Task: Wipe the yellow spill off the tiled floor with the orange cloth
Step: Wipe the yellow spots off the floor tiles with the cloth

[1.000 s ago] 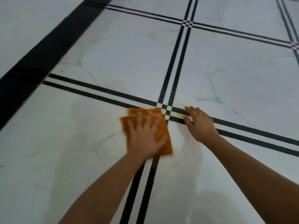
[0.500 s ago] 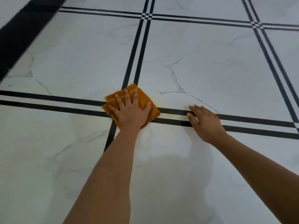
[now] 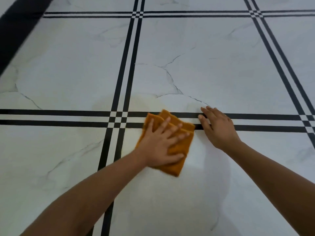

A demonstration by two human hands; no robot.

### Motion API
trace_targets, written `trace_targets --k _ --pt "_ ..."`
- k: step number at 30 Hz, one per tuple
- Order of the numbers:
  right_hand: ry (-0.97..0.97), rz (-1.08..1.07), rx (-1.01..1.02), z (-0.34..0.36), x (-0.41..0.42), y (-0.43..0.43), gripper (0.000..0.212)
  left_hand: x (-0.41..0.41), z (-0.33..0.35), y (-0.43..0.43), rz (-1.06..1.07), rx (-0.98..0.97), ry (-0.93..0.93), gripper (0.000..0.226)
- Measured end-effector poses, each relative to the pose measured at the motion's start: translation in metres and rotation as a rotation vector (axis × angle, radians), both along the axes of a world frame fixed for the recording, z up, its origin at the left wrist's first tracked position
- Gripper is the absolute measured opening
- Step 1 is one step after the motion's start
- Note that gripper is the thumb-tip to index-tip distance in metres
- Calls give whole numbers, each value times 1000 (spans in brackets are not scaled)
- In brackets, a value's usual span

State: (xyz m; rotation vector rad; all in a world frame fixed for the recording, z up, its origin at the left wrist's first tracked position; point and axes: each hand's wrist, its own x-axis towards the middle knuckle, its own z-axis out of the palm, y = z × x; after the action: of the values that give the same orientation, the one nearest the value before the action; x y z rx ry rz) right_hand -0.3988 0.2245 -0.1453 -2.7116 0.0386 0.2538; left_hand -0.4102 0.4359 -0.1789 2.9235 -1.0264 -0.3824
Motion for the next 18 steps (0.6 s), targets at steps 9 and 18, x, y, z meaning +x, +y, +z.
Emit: trace_targets --k 9,18 --pt "31 90 -24 -5 -18 13 50 -11 -5 26 155 -16 -10 72" --pt "99 437 -55 2 -44 84 57 -41 -4 105 914 -37 -71 76"
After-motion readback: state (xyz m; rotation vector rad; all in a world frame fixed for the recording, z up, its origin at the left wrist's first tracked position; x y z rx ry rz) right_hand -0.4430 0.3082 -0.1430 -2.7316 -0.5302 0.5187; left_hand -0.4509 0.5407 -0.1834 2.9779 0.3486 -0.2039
